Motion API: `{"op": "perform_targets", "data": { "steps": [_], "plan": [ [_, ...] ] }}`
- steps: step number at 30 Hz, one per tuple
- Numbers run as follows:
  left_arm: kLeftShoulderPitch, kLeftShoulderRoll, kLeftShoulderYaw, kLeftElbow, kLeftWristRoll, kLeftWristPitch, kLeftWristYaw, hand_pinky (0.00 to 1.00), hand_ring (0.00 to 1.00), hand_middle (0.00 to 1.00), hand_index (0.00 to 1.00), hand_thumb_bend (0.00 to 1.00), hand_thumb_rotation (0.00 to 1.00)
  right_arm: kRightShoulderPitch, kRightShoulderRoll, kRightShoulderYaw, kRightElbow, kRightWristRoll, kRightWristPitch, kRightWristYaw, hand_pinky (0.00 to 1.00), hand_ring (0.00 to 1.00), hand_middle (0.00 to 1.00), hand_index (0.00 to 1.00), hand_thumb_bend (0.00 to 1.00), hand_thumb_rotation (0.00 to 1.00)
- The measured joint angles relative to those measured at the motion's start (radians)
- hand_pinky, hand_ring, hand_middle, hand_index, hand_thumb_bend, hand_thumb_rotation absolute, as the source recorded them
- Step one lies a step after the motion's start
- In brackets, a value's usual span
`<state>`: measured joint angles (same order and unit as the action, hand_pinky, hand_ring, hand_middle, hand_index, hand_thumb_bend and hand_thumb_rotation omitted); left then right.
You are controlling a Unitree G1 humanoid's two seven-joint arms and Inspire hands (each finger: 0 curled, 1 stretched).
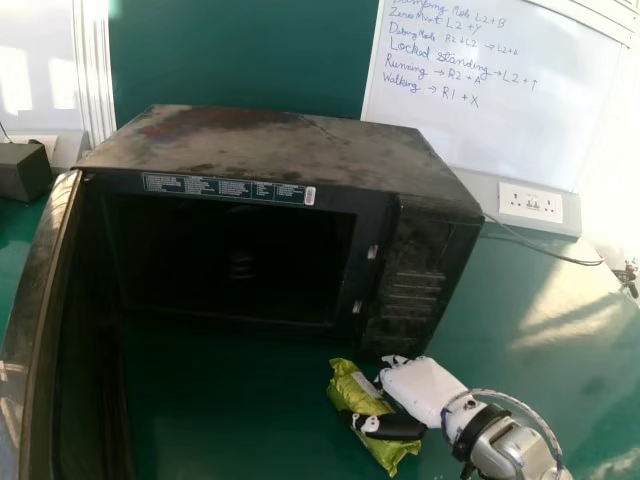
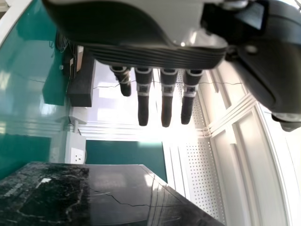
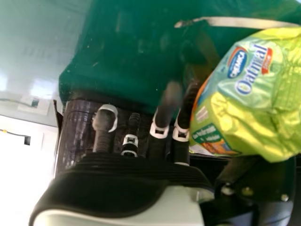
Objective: Put biscuit inside oven
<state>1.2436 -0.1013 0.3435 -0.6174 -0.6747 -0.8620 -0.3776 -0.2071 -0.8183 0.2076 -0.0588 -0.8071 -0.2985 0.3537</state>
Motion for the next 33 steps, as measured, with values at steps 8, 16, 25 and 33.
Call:
{"op": "perform_targets", "data": {
  "steps": [8,16,25,33],
  "plan": [
    [0.007,0.001,-0.009,-0.005,0.003,-0.008,0.038,0.9,0.81,0.84,0.85,0.86,0.54,0.011,0.003,-0.001,-0.007,0.011,0.018,0.0,0.0,0.0,0.0,0.08,0.6,0.0],
    [0.009,0.001,-0.016,-0.004,-0.006,-0.014,0.04,0.92,0.82,0.85,0.86,0.84,0.54,0.017,0.006,-0.001,-0.02,0.012,0.037,0.007,0.0,0.0,0.0,0.08,0.63,0.0],
    [0.009,0.001,-0.018,-0.002,-0.005,-0.017,0.043,0.91,0.83,0.85,0.86,0.83,0.55,0.028,0.011,-0.003,-0.052,0.051,0.059,0.044,0.0,0.0,0.0,0.08,0.63,0.0],
    [0.009,0.001,-0.02,0.007,0.001,-0.032,0.045,0.89,0.83,0.85,0.86,0.8,0.62,0.057,0.061,-0.031,-0.11,0.21,0.066,0.081,0.0,0.0,0.0,0.08,0.63,0.0]
  ]
}}
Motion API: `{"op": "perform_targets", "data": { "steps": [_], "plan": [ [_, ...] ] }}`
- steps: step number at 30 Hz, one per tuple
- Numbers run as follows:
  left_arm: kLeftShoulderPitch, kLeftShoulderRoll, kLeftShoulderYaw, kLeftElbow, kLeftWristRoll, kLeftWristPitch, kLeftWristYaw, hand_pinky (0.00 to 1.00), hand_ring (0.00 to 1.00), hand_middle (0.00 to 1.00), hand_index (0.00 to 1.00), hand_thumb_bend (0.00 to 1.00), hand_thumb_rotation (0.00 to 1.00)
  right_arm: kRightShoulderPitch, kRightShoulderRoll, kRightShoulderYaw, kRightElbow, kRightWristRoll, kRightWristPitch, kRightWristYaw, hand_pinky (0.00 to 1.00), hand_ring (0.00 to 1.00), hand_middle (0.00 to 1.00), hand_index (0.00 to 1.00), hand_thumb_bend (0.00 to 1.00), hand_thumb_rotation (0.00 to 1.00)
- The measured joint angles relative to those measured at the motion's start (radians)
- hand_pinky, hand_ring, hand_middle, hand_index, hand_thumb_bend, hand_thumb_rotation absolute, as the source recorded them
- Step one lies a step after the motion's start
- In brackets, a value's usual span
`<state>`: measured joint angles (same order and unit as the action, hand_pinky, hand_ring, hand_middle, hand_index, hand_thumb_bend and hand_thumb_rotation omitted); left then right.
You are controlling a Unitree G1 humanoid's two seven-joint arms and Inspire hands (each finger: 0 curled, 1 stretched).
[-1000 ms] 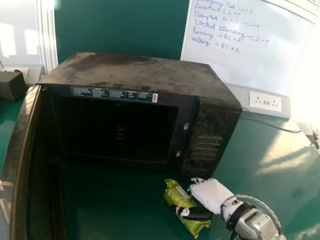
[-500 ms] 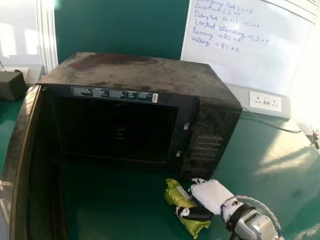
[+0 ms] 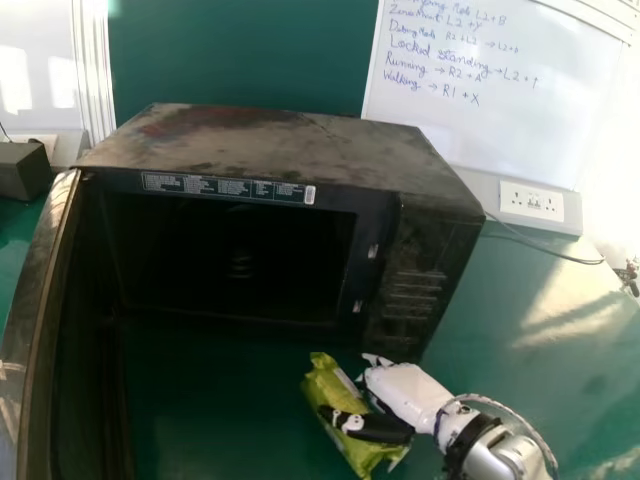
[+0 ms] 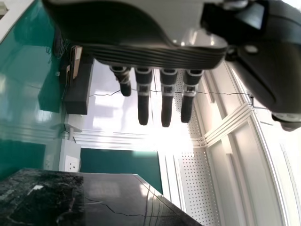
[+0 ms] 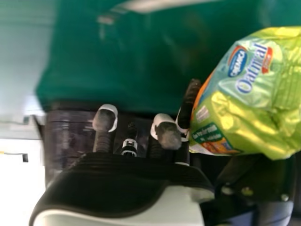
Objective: Put biscuit inside oven
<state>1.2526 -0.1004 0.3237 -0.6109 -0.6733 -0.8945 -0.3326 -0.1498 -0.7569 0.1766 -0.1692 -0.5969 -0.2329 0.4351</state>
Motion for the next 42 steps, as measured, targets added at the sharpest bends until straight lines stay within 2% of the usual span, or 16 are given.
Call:
{"op": "perform_targets", "data": {
  "steps": [6,10,26,29,32,37,39,42],
  "plan": [
    [0.0,0.0,-0.003,0.004,-0.012,-0.002,-0.002,0.87,0.81,0.87,0.88,0.77,0.74,0.012,0.048,-0.025,-0.052,0.127,0.036,0.039,0.0,0.0,0.0,0.08,0.65,0.0],
    [0.0,0.0,-0.005,0.007,-0.014,-0.004,-0.001,0.86,0.82,0.87,0.87,0.76,0.74,0.014,0.072,-0.029,-0.066,0.164,0.061,0.051,0.0,0.0,0.0,0.08,0.63,0.0],
    [0.0,0.001,-0.003,0.025,0.003,-0.02,-0.001,0.82,0.8,0.86,0.87,0.72,0.73,0.013,0.144,-0.02,-0.108,0.234,0.128,0.091,0.0,0.0,0.0,0.09,0.67,0.0],
    [0.0,0.001,-0.003,0.026,0.002,-0.022,-0.001,0.77,0.77,0.83,0.86,0.72,0.72,0.011,0.169,-0.014,-0.109,0.237,0.131,0.094,0.0,0.0,0.0,0.09,0.67,0.0],
    [0.0,0.001,-0.005,0.025,-0.005,-0.021,-0.002,0.7,0.7,0.76,0.86,0.72,0.73,0.006,0.192,-0.01,-0.105,0.237,0.136,0.093,0.0,0.0,0.0,0.08,0.66,0.0],
    [0.0,0.001,-0.009,0.025,-0.009,-0.021,-0.003,0.77,0.74,0.79,0.88,0.71,0.78,-0.023,0.229,0.014,-0.085,0.24,0.156,0.097,0.0,0.0,0.0,0.08,0.65,0.0],
    [0.0,0.001,-0.018,0.025,-0.015,-0.022,-0.006,0.73,0.7,0.76,0.88,0.71,0.79,-0.037,0.246,0.022,-0.081,0.254,0.171,0.102,0.0,0.0,0.0,0.08,0.65,0.0],
    [0.0,0.001,-0.02,0.026,-0.015,-0.022,-0.009,0.6,0.62,0.69,0.88,0.71,0.79,-0.056,0.268,0.033,-0.078,0.26,0.207,0.113,0.0,0.0,0.0,0.08,0.64,0.0]
  ]
}}
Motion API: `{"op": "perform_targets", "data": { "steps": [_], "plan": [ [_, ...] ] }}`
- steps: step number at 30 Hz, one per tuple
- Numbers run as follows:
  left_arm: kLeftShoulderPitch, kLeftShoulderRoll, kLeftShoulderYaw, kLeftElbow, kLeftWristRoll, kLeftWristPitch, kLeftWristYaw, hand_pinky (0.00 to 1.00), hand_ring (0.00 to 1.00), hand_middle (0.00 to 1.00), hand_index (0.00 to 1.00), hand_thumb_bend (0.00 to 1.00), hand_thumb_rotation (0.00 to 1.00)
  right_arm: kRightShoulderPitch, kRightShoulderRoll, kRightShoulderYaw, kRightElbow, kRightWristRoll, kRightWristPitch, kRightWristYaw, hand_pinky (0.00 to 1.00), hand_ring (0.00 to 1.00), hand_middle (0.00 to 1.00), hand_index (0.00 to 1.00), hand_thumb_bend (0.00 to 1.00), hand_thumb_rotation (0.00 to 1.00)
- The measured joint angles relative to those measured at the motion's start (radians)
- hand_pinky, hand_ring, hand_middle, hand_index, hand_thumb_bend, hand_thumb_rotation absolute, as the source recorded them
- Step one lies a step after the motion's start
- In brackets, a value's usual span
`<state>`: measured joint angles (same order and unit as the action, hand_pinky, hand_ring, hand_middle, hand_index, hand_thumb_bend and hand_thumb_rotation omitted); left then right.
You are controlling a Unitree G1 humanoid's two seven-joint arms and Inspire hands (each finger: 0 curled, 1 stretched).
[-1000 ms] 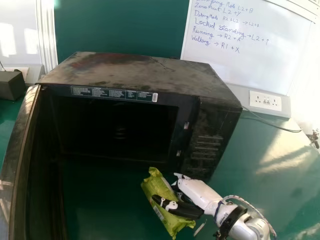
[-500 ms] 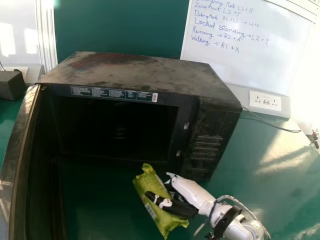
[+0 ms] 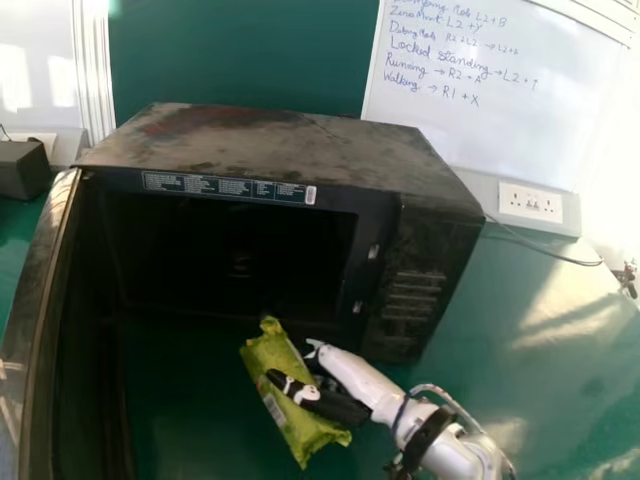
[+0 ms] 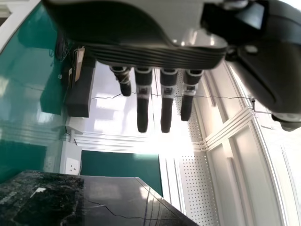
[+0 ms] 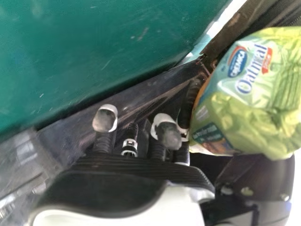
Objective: Put biscuit inside oven
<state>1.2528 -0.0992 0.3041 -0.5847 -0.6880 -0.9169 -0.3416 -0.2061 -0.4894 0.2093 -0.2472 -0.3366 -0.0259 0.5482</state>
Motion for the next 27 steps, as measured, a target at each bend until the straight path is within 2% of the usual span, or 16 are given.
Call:
{"op": "perform_targets", "data": {
  "steps": [7,10,12,15,17,20,22,25,26,27],
  "plan": [
    [0.001,0.0,-0.007,-0.003,-0.002,0.001,0.003,0.58,0.54,0.6,0.86,0.72,0.74,-0.041,0.061,0.023,0.044,-0.011,0.026,-0.034,0.0,0.0,0.0,0.08,0.65,0.0],
    [0.002,0.0,-0.007,-0.002,-0.001,0.001,0.003,0.68,0.6,0.66,0.87,0.73,0.74,-0.076,0.087,0.029,0.08,-0.016,0.031,-0.057,0.0,0.0,0.0,0.08,0.65,0.0],
    [0.003,0.0,-0.007,0.0,-0.001,0.0,0.003,0.73,0.69,0.74,0.87,0.73,0.74,-0.105,0.1,0.036,0.106,-0.028,0.031,-0.068,0.0,0.0,0.0,0.08,0.65,0.0],
    [0.003,0.0,-0.009,0.0,-0.001,-0.001,0.002,0.78,0.75,0.8,0.87,0.73,0.75,-0.147,0.113,0.048,0.148,-0.034,0.03,-0.079,0.0,0.0,0.0,0.08,0.65,0.0],
    [0.004,0.0,-0.009,0.001,0.001,-0.001,0.002,0.74,0.72,0.77,0.87,0.73,0.73,-0.175,0.122,0.055,0.174,-0.039,0.027,-0.086,0.0,0.0,0.0,0.08,0.65,0.0],
    [0.004,0.0,-0.01,0.003,-0.001,-0.005,-0.003,0.59,0.62,0.68,0.86,0.73,0.69,-0.215,0.137,0.064,0.216,-0.049,0.022,-0.105,0.0,0.0,0.0,0.09,0.64,0.0],
    [0.004,0.0,-0.01,0.005,-0.001,-0.009,-0.009,0.56,0.56,0.62,0.85,0.73,0.68,-0.239,0.147,0.069,0.246,-0.051,0.019,-0.117,0.0,0.0,0.0,0.09,0.65,0.0],
    [0.004,0.0,-0.013,0.008,-0.001,-0.013,-0.012,0.82,0.69,0.74,0.86,0.72,0.71,-0.284,0.162,0.081,0.299,-0.072,0.002,-0.142,0.0,0.0,0.0,0.09,0.64,0.0],
    [0.004,0.0,-0.013,0.009,0.0,-0.016,-0.013,0.88,0.72,0.76,0.86,0.72,0.71,-0.298,0.165,0.087,0.317,-0.079,-0.009,-0.149,0.0,0.0,0.0,0.09,0.64,0.0],
    [0.004,0.0,-0.013,0.012,0.0,-0.02,-0.014,0.88,0.73,0.77,0.85,0.72,0.71,-0.313,0.168,0.093,0.337,-0.084,-0.021,-0.156,0.0,0.0,0.0,0.09,0.64,0.0]
  ]
}}
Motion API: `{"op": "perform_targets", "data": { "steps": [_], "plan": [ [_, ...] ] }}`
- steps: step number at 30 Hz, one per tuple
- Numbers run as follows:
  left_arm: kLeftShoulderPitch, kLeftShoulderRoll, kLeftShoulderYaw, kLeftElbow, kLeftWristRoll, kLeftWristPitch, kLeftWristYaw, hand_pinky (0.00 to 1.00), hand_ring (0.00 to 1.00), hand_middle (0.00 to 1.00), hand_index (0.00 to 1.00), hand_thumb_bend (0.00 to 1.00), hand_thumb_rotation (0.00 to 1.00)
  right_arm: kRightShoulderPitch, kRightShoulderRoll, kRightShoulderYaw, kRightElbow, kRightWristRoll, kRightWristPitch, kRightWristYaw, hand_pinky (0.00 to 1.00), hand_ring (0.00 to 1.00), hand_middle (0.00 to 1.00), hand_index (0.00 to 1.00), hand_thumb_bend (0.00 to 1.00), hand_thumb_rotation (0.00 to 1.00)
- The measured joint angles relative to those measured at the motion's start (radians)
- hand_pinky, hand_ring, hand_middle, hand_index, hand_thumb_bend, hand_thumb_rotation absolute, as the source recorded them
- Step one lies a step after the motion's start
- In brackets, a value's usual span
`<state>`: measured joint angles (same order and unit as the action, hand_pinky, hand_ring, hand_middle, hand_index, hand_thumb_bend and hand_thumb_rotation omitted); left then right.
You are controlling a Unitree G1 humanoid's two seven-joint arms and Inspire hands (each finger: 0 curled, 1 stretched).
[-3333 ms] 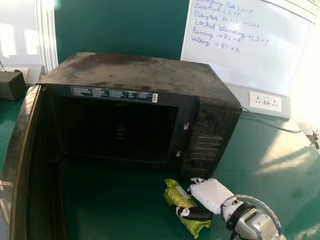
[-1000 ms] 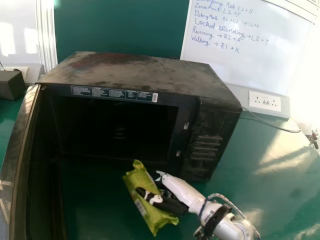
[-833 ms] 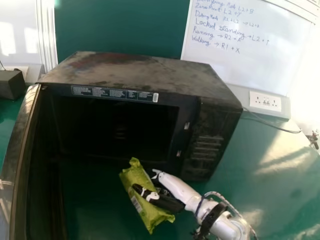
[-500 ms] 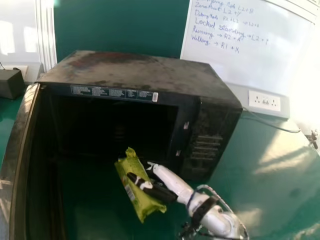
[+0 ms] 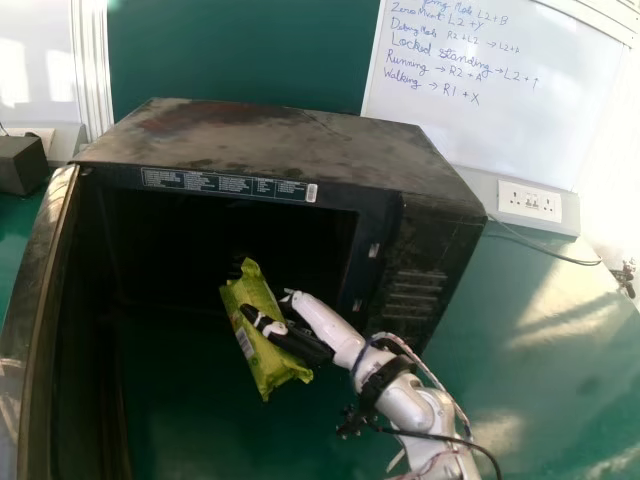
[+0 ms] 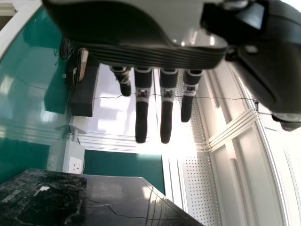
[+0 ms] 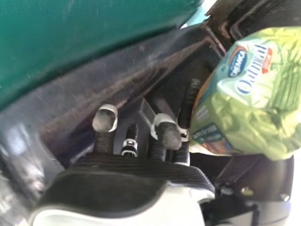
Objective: Put biscuit inside oven
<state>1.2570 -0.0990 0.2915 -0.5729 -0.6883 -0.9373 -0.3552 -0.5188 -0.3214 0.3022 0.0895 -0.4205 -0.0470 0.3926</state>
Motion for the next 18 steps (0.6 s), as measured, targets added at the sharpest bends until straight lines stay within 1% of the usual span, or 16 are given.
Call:
{"op": "perform_targets", "data": {
  "steps": [5,8,10,13,15,18],
  "plan": [
    [0.0,0.0,0.0,0.012,0.002,-0.011,0.0,0.69,0.77,0.82,0.86,0.74,0.69,-0.056,0.017,0.012,0.09,-0.01,-0.037,-0.027,0.0,0.0,0.0,0.09,0.65,0.0],
    [0.0,0.0,-0.001,0.013,0.002,-0.013,0.003,0.63,0.76,0.83,0.86,0.74,0.68,-0.08,0.031,0.013,0.127,-0.009,-0.041,-0.031,0.0,0.0,0.0,0.09,0.65,0.0],
    [0.0,0.0,-0.004,0.012,0.001,-0.012,0.003,0.61,0.76,0.84,0.86,0.75,0.68,-0.093,0.04,0.013,0.143,-0.007,-0.042,-0.032,0.0,0.0,0.0,0.09,0.66,0.0],
    [0.001,0.0,-0.014,0.012,-0.003,-0.012,-0.001,0.65,0.77,0.84,0.86,0.75,0.67,-0.113,0.049,0.013,0.177,-0.007,-0.045,-0.038,0.0,0.0,0.0,0.09,0.67,0.0],
    [0.001,0.001,-0.026,0.012,-0.013,-0.012,-0.004,0.66,0.77,0.82,0.86,0.75,0.67,-0.134,0.054,0.015,0.201,-0.01,-0.048,-0.043,0.0,0.0,0.0,0.09,0.67,0.0],
    [0.002,0.001,-0.03,0.011,-0.022,-0.013,-0.006,0.63,0.74,0.79,0.85,0.75,0.7,-0.166,0.058,0.022,0.234,-0.032,-0.057,-0.06,0.0,0.0,0.0,0.08,0.67,0.0]
  ]
}}
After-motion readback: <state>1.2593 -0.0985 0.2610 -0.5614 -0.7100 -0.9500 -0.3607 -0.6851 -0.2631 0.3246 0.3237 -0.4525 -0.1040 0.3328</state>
